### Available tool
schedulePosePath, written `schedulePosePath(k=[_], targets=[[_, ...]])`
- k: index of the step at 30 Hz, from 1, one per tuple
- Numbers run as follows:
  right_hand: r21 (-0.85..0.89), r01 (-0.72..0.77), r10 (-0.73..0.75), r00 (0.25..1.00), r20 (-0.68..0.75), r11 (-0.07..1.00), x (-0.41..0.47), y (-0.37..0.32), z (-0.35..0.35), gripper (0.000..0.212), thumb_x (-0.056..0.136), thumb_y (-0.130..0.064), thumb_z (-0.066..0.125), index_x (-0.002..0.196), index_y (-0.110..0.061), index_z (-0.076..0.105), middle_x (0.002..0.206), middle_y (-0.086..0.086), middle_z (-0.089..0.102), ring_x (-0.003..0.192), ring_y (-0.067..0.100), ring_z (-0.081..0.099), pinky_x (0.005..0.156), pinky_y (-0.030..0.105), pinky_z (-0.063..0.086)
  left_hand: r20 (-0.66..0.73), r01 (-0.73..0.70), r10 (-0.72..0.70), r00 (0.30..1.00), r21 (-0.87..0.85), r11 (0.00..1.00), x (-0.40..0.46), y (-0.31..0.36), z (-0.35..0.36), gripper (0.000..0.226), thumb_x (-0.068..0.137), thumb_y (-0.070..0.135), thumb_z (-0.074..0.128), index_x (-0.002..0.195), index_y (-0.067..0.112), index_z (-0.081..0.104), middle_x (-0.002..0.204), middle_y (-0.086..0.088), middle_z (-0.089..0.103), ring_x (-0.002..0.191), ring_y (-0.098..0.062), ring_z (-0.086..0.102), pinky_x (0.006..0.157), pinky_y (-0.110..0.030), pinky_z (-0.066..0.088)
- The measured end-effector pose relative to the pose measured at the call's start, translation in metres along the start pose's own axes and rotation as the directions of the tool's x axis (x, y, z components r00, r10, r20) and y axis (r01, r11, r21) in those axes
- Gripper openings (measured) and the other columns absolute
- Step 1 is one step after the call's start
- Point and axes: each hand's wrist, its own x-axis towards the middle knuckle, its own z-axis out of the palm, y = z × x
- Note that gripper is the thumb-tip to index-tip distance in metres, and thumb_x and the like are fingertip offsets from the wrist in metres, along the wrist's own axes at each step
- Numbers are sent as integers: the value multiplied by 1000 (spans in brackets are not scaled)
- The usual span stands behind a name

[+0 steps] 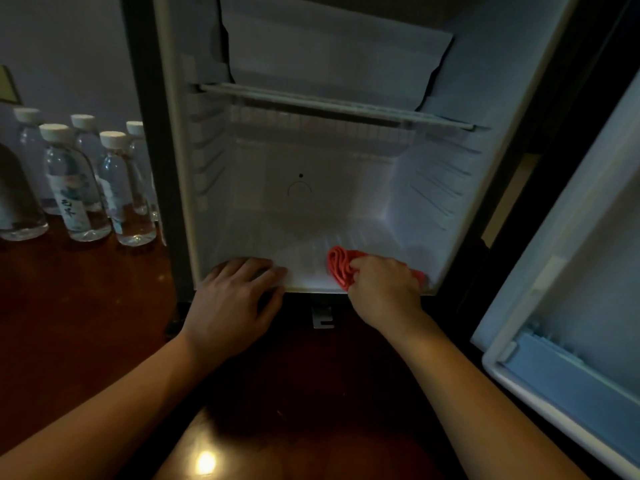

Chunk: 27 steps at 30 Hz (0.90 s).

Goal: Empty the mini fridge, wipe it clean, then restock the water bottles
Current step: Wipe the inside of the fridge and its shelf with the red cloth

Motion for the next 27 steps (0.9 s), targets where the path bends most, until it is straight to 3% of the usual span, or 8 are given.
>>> schedulePosePath(k=[3,7,10,12,15,22,27], targets=[[43,41,-40,999,-14,998,5,-1,-4,33,86,-18,53,113,-36,58,97,-3,64,84,24,55,81,39,36,-5,4,-4,1000,-2,1000,1,0,0,46,96,52,35,126,31,63,126,3,64,115,-22,61,95,-44,49],[81,52,-51,999,-4,995,23,-3,-4,37,83,-17,49,115,-34,57,99,0,63,88,28,58,86,41,43,-14,3,-3,1000,-13,1000,1,-1,2,44,96,51,38,126,31,63,125,3,64,115,-21,62,96,-44,49],[99,72,-75,997,20,992,31,-2,-4,30,88,-17,45,113,-28,58,104,3,65,83,25,53,77,33,40,-27,2,-3,1000,-12,1000,1,-2,3,43,96,51,39,126,31,63,125,4,64,114,-21,62,95,-42,50],[112,74,-77,997,20,991,34,-2,-4,26,88,-26,40,109,-26,57,106,5,64,90,30,57,80,35,42,-27,7,-7,1000,-7,1000,1,-2,3,43,96,51,38,126,32,63,126,4,64,115,-20,61,95,-42,49],[142,58,-65,997,41,988,30,-4,-4,43,82,-45,25,108,-29,56,108,5,65,99,34,60,92,48,45,-26,6,-6,1000,-10,1000,1,-2,3,44,96,51,38,126,32,63,126,4,64,116,-21,61,96,-43,49],[138,135,-131,991,-37,981,9,15,0,28,95,-46,44,109,-29,61,109,-1,64,96,24,61,81,34,42,-20,15,-15,1000,0,1000,-1,-2,3,43,98,51,38,129,33,61,130,4,62,120,-22,59,100,-44,47],[157,127,-122,992,-45,979,18,14,4,26,93,-45,45,108,-30,59,109,-2,63,93,23,58,81,36,43,-33,5,-5,999,3,1000,-1,0,3,47,96,52,34,128,32,62,129,4,63,118,-21,61,98,-43,47]])
